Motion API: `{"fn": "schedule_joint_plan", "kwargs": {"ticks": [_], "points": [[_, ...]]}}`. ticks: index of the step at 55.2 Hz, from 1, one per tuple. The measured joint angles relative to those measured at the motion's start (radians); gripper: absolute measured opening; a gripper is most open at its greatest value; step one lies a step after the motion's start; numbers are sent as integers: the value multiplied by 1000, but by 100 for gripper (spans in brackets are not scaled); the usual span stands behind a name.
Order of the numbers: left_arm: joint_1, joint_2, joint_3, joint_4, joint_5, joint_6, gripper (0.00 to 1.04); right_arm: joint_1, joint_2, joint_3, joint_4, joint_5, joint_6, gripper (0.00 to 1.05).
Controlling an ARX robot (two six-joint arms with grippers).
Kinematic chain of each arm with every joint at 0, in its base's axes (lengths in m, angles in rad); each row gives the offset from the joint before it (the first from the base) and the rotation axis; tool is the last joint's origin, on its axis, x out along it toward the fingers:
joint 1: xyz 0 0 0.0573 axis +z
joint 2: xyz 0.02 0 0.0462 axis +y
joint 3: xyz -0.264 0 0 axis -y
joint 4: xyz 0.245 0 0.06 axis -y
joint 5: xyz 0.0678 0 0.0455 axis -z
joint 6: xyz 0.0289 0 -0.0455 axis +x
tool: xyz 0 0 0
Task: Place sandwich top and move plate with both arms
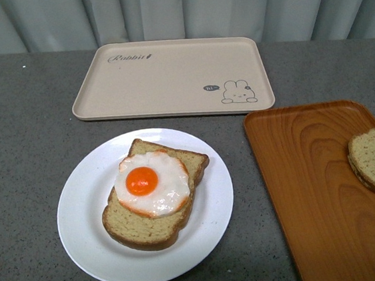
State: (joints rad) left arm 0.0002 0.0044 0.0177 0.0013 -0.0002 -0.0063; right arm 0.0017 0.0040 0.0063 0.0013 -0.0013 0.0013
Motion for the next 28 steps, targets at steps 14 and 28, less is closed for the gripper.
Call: {"fn": "schedule_joint_plan", "kwargs": {"ticks": [14,28], "points": [[0,0,0,0,0,0,98,0,0,0,0,0,0,96],[0,0,0,0,0,0,98,0,0,0,0,0,0,96]]}}
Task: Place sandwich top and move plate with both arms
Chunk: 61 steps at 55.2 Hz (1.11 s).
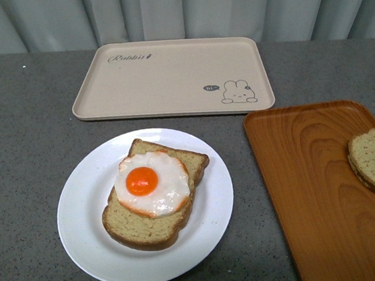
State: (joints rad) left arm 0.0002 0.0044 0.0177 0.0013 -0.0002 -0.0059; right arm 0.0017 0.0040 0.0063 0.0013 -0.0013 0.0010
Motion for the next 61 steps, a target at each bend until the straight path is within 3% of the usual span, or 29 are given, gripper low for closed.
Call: {"fn": "schedule_joint_plan", "kwargs": {"ticks": [61], "points": [[0,0,0,0,0,0,98,0,0,0,0,0,0,96]]}}
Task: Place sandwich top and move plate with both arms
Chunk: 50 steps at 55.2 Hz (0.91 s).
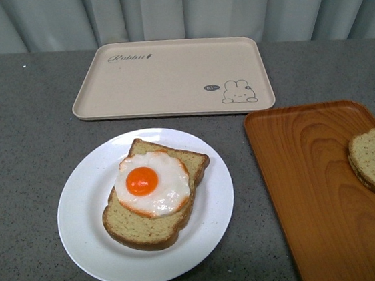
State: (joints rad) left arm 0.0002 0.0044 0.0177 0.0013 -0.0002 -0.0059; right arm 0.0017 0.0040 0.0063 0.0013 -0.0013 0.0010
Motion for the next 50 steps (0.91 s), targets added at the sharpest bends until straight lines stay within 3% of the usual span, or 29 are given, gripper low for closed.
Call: {"fn": "schedule_joint_plan", "kwargs": {"ticks": [50], "points": [[0,0,0,0,0,0,98,0,0,0,0,0,0,96]]}}
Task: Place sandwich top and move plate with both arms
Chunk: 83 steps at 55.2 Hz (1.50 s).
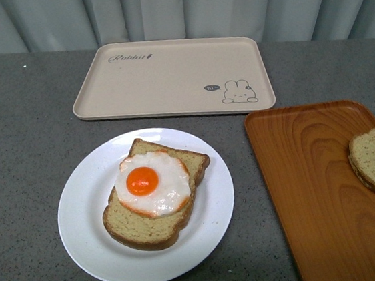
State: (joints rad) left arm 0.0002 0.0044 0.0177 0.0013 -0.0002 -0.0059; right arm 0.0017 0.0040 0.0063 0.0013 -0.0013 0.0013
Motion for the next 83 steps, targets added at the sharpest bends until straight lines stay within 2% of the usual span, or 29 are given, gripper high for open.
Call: {"fn": "schedule_joint_plan", "kwargs": {"ticks": [12,17,19,22,27,34,40,46,59,72,83], "points": [[0,0,0,0,0,0,98,0,0,0,0,0,0,96],[0,0,0,0,0,0,98,16,45,4,-10,164,-35,96],[0,0,0,0,0,0,98,1,80,5,2,201,-44,96],[0,0,0,0,0,0,98,-38,145,11,30,198,-54,96],[0,0,0,0,0,0,98,-120,274,21,122,119,-59,96],[0,0,0,0,0,0,98,-320,678,128,367,-78,-23,96],[0,0,0,0,0,0,98,-414,930,236,420,-154,5,96],[0,0,0,0,0,0,98,-495,1211,375,377,-237,23,96],[0,0,0,0,0,0,98,-551,1578,621,166,-363,56,96],[0,0,0,0,0,0,98,-554,1868,772,52,-560,90,96],[0,0,0,0,0,0,98,-558,1988,863,11,-591,127,96]]}}
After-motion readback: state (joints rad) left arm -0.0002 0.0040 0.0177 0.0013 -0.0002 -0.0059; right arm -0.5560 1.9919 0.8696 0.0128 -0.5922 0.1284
